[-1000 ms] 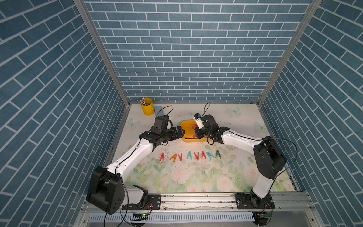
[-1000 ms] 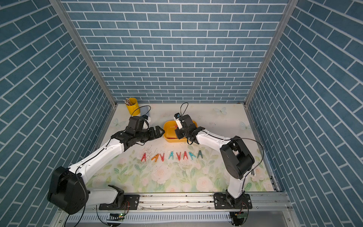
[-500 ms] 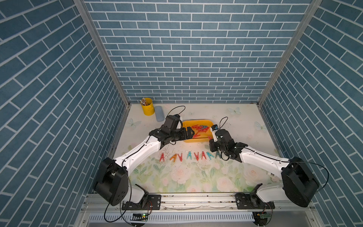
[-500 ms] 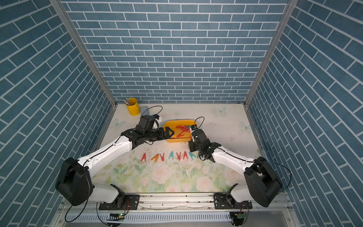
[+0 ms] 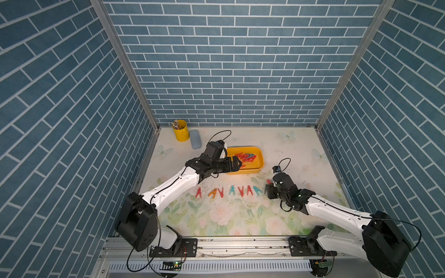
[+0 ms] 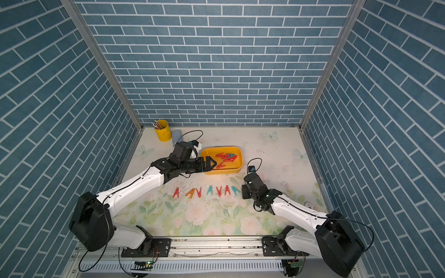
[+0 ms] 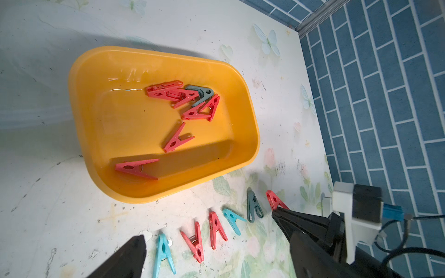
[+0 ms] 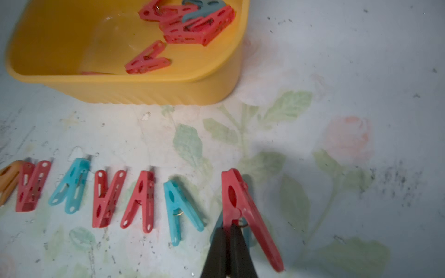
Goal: Take the clothespins out of the storage box
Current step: Place the clothespin at the center of the board.
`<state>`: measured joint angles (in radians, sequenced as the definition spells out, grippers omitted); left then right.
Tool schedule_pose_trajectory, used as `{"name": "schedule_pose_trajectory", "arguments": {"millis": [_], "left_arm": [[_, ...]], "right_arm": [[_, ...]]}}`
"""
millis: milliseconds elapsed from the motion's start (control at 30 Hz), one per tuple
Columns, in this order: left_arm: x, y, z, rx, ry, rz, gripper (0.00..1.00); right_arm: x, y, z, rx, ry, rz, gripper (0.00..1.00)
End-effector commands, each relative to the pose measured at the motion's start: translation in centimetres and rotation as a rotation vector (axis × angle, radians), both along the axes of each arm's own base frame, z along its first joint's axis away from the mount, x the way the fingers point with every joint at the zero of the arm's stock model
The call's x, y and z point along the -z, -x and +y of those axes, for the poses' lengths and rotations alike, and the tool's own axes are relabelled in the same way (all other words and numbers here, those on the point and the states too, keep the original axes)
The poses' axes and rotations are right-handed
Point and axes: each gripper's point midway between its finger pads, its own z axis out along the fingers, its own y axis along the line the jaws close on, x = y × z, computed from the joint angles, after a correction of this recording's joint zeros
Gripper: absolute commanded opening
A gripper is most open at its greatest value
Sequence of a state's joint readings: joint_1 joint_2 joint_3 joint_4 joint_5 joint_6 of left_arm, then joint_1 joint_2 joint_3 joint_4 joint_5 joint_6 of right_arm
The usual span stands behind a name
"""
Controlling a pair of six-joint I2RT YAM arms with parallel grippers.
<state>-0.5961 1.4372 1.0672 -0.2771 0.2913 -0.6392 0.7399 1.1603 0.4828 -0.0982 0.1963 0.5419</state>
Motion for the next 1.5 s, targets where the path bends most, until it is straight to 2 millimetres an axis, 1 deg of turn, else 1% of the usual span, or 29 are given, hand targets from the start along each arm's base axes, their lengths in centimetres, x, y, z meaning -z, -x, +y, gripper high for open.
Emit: {"name": "schedule_pose_trajectory", "arguments": {"millis": [0,67,200,367,533,567,633,700,833,967,1133,1267,1367,1467], "left_arm": [[-0.2,-0.3,-0.5,0.005,-0.005,-0.010,1.00],[-0.3,-0.2,-0.5,0.004,-0.007,-0.010,0.99],[-0.2,-0.1,-0.2,0.000,-0.016,-0.008,1.00],[0.0,0.0,-0.1,-0.005,-0.024,-0.007,1.00],[0.2,-0.2,0.0,-0.010,-0.033,-0.006,1.00],[0.2,-0.2,0.0,-0.010,-0.036,-0.006,1.00],[0.4,-0.3,0.1,-0.018,-0.047,-0.003,1.00],[0.4,-0.4,0.1,-0.020,-0.051,-0.005,1.00],[0.4,-0.6,0.1,-0.021,-0.053,-0.007,0.99],[0.5,-0.9,-0.1,-0.022,-0.055,-0.004,1.00],[0.6,-1.3,-0.3,-0.022,-0.060,-0.004,0.99],[0.9,-2.0,-0.6,-0.032,-0.070,-0.004,1.00],[1.2,-2.8,-0.8,-0.044,-0.083,-0.002,1.00],[1.5,-3.7,-1.0,-0.063,-0.094,0.000,0.97]], "right_arm": [[1.6,0.4,-1.6,0.086,0.048,0.037,0.00],[2.3,0.5,-2.4,0.121,0.073,0.049,0.00],[3.3,0.6,-3.1,0.150,0.076,0.065,0.00],[4.6,1.0,-3.4,0.148,0.061,0.110,0.00],[4.9,1.2,-3.6,0.152,0.061,0.122,0.00],[4.9,1.2,-3.5,0.152,0.061,0.124,0.02],[4.7,1.2,-3.5,0.154,0.060,0.123,0.10],[4.1,1.0,-3.6,0.157,0.059,0.113,0.23],[2.5,0.4,-3.5,0.164,0.052,0.080,0.29],[0.5,-0.4,-3.0,0.153,0.048,0.045,0.34],[-2.7,-2.2,-1.9,0.133,0.031,-0.025,0.53],[-5.1,-3.8,-0.1,0.080,0.000,-0.078,0.67],[-6.6,-5.2,1.2,0.052,-0.015,-0.111,0.81],[-7.8,-6.5,2.4,0.030,-0.032,-0.140,0.96]]}}
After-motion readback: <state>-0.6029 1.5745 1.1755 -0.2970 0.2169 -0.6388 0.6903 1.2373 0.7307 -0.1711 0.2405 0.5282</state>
